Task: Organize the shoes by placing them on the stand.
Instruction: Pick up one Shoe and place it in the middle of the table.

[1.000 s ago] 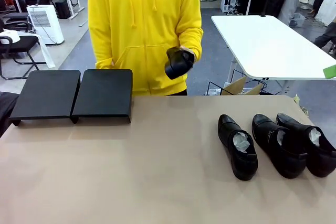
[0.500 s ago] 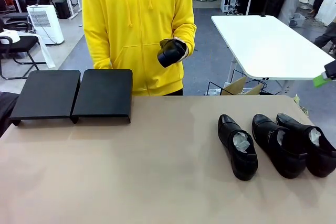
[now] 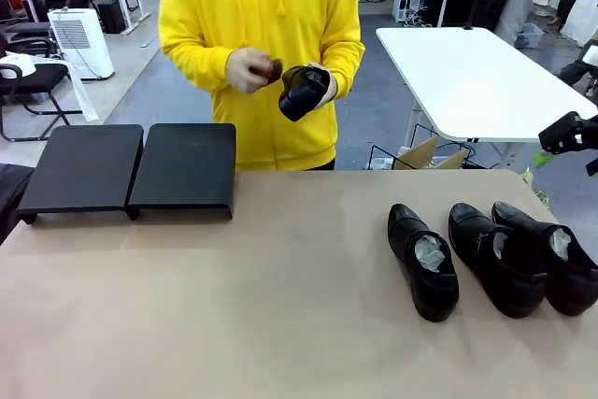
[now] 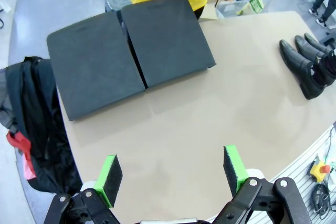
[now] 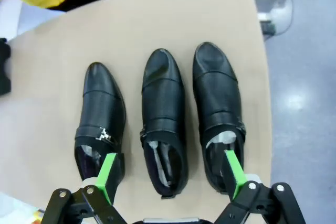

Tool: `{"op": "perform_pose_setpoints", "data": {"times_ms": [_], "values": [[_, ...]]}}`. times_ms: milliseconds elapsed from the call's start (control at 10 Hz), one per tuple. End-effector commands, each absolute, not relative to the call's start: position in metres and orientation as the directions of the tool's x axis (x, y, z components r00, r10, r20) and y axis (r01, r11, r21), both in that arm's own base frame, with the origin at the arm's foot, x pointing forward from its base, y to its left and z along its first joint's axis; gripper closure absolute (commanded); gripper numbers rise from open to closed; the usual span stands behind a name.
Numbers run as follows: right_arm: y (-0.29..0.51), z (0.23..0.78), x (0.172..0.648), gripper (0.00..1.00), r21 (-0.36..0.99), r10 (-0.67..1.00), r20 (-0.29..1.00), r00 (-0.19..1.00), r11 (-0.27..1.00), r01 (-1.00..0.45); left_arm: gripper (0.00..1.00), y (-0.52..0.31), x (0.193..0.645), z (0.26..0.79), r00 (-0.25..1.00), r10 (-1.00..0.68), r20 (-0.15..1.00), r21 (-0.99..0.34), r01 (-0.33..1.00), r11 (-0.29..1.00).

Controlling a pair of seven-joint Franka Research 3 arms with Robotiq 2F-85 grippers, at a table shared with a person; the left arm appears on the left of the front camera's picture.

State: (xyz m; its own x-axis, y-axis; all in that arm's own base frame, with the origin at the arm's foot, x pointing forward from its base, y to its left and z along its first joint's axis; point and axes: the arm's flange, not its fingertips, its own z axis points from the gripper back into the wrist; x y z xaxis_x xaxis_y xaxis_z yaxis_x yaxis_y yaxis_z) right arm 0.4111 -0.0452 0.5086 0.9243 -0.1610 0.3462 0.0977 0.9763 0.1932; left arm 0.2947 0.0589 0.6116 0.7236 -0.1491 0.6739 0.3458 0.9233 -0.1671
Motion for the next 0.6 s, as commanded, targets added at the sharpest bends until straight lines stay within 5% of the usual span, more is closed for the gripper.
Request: {"op": "perform_pose_setpoints", "data": {"times_ms": [0, 200, 500], "values": [[-0.038, 0.531, 0.394, 0.00, 0.231, -0.130, 0.366, 0.921, 0.972, 0.046, 0.00, 0.059, 0.294, 0.611, 0.716, -0.160, 0.679, -0.168, 0.364, 0.916], [-0.043, 0.515, 0.407, 0.00, 0.199, -0.155, 0.351, 0.923, 0.976, 0.088, 0.00, 0.059, 0.294, 0.611, 0.716, -0.160, 0.679, -0.168, 0.364, 0.916], [-0.030, 0.456, 0.431, 0.00, 0.110, -0.029, 0.100, 0.995, 0.994, 0.017, 0.00, 0.059, 0.294, 0.611, 0.716, -0.160, 0.679, -0.168, 0.364, 0.916]]}}
